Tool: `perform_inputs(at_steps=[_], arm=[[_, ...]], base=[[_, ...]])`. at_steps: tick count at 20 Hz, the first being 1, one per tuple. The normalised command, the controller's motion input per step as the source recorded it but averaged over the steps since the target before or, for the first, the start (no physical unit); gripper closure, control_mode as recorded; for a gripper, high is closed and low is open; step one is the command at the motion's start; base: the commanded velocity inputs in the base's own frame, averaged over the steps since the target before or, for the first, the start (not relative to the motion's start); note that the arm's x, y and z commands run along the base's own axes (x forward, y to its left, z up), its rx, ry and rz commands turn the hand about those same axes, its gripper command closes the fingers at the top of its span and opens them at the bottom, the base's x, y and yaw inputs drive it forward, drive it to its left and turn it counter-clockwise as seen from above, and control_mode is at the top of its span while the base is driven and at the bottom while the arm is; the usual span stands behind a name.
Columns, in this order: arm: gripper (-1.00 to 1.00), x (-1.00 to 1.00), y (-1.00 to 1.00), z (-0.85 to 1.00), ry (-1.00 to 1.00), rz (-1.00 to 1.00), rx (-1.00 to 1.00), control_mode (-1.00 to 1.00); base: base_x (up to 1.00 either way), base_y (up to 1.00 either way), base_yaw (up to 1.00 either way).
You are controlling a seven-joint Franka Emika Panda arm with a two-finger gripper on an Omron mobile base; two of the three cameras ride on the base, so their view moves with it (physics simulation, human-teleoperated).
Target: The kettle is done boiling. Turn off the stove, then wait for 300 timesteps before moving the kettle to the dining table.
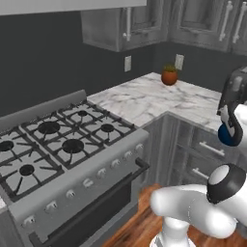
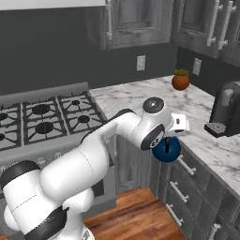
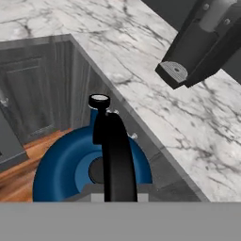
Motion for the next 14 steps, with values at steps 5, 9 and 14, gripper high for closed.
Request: perform_inputs(at_steps=[5, 9, 14], arm=[[1.0, 0.0, 0.0, 0.0, 0.0, 0.0, 0.0, 1.0], [1.0, 0.0, 0.0, 0.0, 0.0, 0.0, 0.0, 1.0], [1.0, 0.0, 0.0, 0.0, 0.0, 0.0, 0.0, 1.0]], base=[[-0.16, -0.43, -0.39], [-0.15, -0.43, -0.38], [-0.16, -0.45, -0.39]])
